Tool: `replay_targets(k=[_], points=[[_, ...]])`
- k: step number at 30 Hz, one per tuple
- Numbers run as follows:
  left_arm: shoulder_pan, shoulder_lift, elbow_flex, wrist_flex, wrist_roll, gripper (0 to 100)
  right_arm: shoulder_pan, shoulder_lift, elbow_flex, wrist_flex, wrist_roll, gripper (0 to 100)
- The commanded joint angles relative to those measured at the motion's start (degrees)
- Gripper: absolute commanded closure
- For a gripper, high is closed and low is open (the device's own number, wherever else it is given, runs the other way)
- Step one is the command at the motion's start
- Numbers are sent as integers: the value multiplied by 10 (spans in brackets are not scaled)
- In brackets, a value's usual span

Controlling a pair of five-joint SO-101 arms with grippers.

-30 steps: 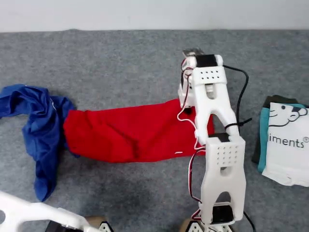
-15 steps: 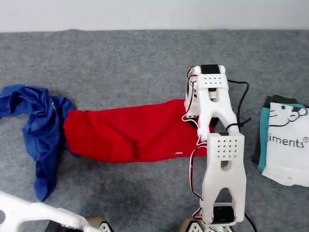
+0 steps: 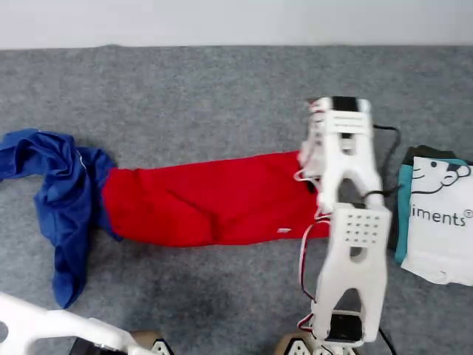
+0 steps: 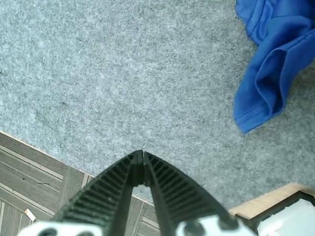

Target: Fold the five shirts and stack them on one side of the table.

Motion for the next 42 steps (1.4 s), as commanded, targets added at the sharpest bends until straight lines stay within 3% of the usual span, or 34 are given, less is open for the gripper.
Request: replay_targets(k=[1, 8, 13, 18, 28, 42], points=[[3, -11, -2, 4, -6, 995, 80, -68, 0, 19, 85, 988], [3, -11, -2, 5, -6, 995, 190, -106, 0, 19, 218, 988], [3, -11, -2, 5, -6, 995, 191, -147, 2, 23, 244, 988], [4, -11, -2, 5, -5, 995, 124, -211, 32, 25, 243, 988], [4, -14, -2, 5, -4, 995, -46, -437, 288, 22, 232, 988], [4, -15, 26, 2, -4, 995, -208, -474, 243, 20, 154, 988]])
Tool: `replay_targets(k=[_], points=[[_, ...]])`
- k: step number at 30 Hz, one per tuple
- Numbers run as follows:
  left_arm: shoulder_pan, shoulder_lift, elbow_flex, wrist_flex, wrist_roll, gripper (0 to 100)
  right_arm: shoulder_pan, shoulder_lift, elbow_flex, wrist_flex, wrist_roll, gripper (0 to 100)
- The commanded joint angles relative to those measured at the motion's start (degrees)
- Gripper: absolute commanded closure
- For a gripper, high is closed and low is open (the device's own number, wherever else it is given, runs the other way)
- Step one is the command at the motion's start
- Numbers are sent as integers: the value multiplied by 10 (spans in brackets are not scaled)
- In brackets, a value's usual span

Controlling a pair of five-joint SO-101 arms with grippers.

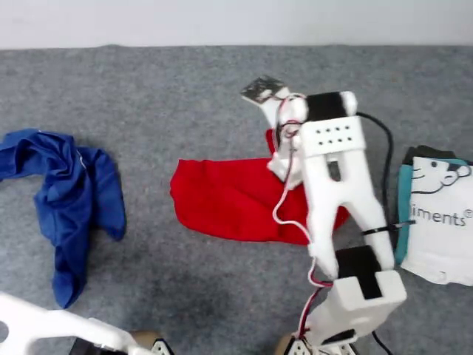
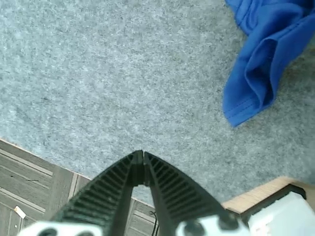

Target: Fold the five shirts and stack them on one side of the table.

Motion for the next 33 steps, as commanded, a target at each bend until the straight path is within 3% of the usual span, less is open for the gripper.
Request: replay_targets(k=[1, 15, 25, 33], points=[[4, -14, -12, 2, -4, 995, -40, -34, -47, 18, -32, 988], [3, -14, -40, 4, -4, 995, -162, 95, -52, -123, -121, 988], [3, -14, -36, 5, -4, 995, -181, 193, -60, -233, -124, 988], [3, -14, -36, 3, -4, 995, -193, 307, -245, -185, -123, 943]])
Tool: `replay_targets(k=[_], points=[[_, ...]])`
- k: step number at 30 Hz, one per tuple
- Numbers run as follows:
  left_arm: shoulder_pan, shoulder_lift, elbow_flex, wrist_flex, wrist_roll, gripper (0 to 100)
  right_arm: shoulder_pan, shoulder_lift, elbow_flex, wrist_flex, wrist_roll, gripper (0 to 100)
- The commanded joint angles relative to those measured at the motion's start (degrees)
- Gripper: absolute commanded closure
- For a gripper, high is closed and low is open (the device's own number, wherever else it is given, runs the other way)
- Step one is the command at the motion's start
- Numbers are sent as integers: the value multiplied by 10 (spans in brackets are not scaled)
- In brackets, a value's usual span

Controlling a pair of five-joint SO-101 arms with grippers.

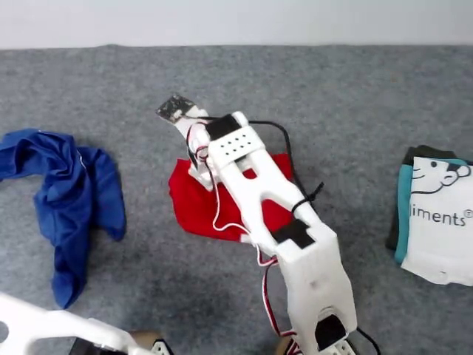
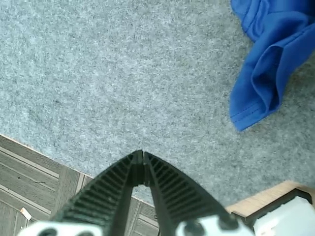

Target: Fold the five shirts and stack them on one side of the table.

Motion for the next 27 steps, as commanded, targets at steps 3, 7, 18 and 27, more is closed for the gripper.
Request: replay_targets(k=[3, 7, 18, 27], points=[[3, -14, -16, 2, -4, 995, -25, 60, -181, 78, -4, 861], [4, -13, -16, 1, -4, 995, -69, 110, -291, 148, 0, 832], [4, -10, -16, 1, -4, 995, -95, 118, -459, 234, 0, 833], [4, -12, -16, 1, -4, 995, 40, 23, -290, 235, 44, 990]])
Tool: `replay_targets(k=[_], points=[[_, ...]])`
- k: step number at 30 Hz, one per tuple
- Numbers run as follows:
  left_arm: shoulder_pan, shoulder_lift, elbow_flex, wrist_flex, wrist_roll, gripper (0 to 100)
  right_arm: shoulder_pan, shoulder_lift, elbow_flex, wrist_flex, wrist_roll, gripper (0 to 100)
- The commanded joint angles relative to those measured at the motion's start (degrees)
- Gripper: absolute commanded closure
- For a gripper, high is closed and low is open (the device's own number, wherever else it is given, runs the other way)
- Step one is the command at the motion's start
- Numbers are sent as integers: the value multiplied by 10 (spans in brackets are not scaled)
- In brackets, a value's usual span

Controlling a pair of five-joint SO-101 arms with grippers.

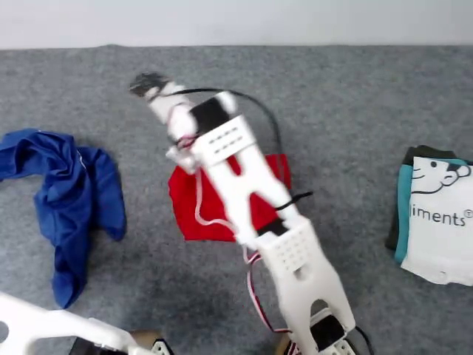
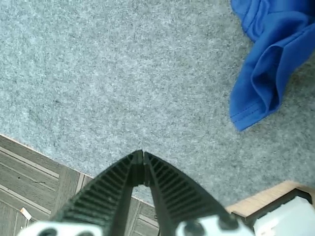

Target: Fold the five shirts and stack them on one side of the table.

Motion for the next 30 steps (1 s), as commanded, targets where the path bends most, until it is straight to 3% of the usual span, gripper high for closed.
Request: replay_targets(k=[1, 5, 12, 22, 30], points=[[4, -12, -16, 1, -4, 995, 55, -81, 98, 24, 25, 990], [4, -13, -16, 1, -4, 995, 100, -123, 204, 22, 34, 985], [21, -14, -16, 6, -3, 995, 114, -45, 219, 14, 46, 985], [35, -14, -14, 5, -3, 995, -41, -74, 230, 25, 42, 990], [35, -14, -14, 5, -2, 995, -151, -254, 411, 23, 46, 990]])
